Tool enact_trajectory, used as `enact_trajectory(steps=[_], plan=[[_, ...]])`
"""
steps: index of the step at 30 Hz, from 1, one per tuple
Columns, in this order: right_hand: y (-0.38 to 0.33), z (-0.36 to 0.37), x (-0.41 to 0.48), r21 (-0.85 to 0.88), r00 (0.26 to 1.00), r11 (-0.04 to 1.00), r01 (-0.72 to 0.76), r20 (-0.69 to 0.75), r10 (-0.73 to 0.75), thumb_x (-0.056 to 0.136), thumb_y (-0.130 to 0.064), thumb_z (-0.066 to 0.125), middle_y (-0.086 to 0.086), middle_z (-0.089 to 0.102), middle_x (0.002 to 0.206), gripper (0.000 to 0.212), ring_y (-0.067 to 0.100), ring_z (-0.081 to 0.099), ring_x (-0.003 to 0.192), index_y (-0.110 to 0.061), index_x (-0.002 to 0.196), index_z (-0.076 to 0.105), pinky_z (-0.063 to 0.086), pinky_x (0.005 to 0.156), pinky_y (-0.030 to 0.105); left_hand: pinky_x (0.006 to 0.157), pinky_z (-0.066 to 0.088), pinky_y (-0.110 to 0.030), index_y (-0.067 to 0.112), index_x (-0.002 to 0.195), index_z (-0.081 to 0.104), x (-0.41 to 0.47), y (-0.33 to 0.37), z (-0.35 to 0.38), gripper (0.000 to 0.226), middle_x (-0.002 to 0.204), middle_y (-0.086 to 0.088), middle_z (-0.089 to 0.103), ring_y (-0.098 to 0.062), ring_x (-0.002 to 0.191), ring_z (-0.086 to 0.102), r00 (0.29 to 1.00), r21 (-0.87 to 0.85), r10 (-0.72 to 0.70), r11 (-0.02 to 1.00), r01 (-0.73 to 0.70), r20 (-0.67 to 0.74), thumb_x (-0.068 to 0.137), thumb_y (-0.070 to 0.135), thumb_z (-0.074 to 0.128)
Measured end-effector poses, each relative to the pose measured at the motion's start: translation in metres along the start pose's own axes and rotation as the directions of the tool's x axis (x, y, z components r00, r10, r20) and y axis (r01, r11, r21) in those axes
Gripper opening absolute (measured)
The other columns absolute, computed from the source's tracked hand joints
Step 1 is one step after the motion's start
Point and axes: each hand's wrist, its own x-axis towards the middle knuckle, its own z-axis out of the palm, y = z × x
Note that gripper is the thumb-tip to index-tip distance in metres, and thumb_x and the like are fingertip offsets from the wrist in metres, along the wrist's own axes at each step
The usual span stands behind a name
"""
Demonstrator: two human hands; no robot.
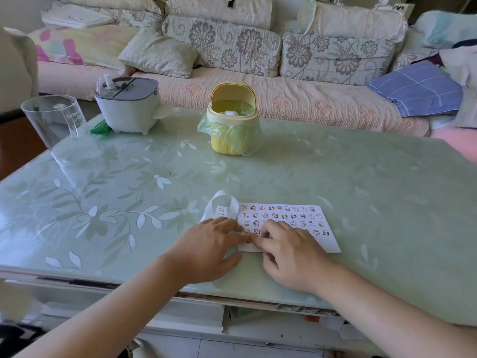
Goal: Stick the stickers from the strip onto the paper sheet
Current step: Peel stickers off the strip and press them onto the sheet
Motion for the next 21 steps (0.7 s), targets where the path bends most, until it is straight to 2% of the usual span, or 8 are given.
enact_trajectory(steps=[7, 12, 16, 18, 21], plan=[[0.002, -0.005, -0.008, 0.021, 0.999, 1.000, 0.003, 0.032, -0.003, 0.083, -0.034, 0.043, -0.006, 0.052, 0.099, 0.045, 0.018, 0.053, 0.087, -0.036, 0.120, 0.067, 0.044, 0.065, 0.032, 0.087, 0.052, -0.031, 0.034, 0.120, 0.069, -0.001, 0.002, 0.001, 0.042, 0.121, 0.006, 0.066, -0.016, 0.107, 0.064, 1.000, 0.070, 0.023, 0.997, -0.022, -0.009, 0.089, 0.051, 0.046], [0.000, -0.010, -0.008, 0.048, 0.997, 0.998, -0.029, 0.078, 0.025, 0.084, -0.043, 0.034, -0.007, 0.049, 0.110, 0.059, 0.017, 0.049, 0.099, -0.034, 0.139, 0.052, 0.046, 0.079, 0.035, 0.096, 0.049, -0.033, 0.041, 0.121, 0.067, -0.003, -0.004, -0.008, 0.038, 0.133, 0.004, 0.062, -0.017, 0.118, 0.060, 0.995, 0.052, 0.092, 0.994, -0.094, 0.041, 0.091, 0.053, 0.047], [0.000, -0.009, -0.003, 0.034, 0.996, 0.999, -0.014, 0.094, 0.011, 0.085, -0.041, 0.038, -0.007, 0.047, 0.106, 0.051, 0.018, 0.049, 0.094, -0.039, 0.130, 0.060, 0.042, 0.076, 0.033, 0.102, 0.044, -0.032, 0.041, 0.123, 0.065, -0.005, -0.002, -0.008, 0.040, 0.136, 0.007, 0.059, -0.014, 0.124, 0.055, 0.997, -0.009, 0.064, 0.998, -0.064, 0.032, 0.090, 0.054, 0.048], [0.002, -0.012, 0.001, 0.100, 0.996, 0.994, -0.050, 0.077, 0.042, 0.087, -0.037, 0.045, -0.009, 0.049, 0.103, 0.041, 0.017, 0.053, 0.093, -0.040, 0.122, 0.067, 0.037, 0.073, 0.030, 0.104, 0.043, -0.033, 0.038, 0.117, 0.068, -0.004, -0.002, -0.008, 0.035, 0.133, 0.011, 0.060, -0.012, 0.123, 0.055, 0.999, -0.084, 0.035, 0.996, -0.034, 0.008, 0.090, 0.053, 0.050], [0.004, -0.016, 0.010, 0.170, 0.994, 0.980, -0.104, 0.064, 0.094, 0.093, -0.032, 0.051, -0.013, 0.052, 0.108, 0.033, 0.016, 0.058, 0.096, -0.037, 0.120, 0.069, 0.039, 0.074, 0.029, 0.101, 0.044, -0.035, 0.030, 0.104, 0.071, 0.001, -0.005, -0.013, 0.023, 0.124, 0.012, 0.064, -0.007, 0.118, 0.056, 0.997, -0.205, 0.021, 0.978, -0.036, -0.071, 0.091, 0.041, 0.055]])
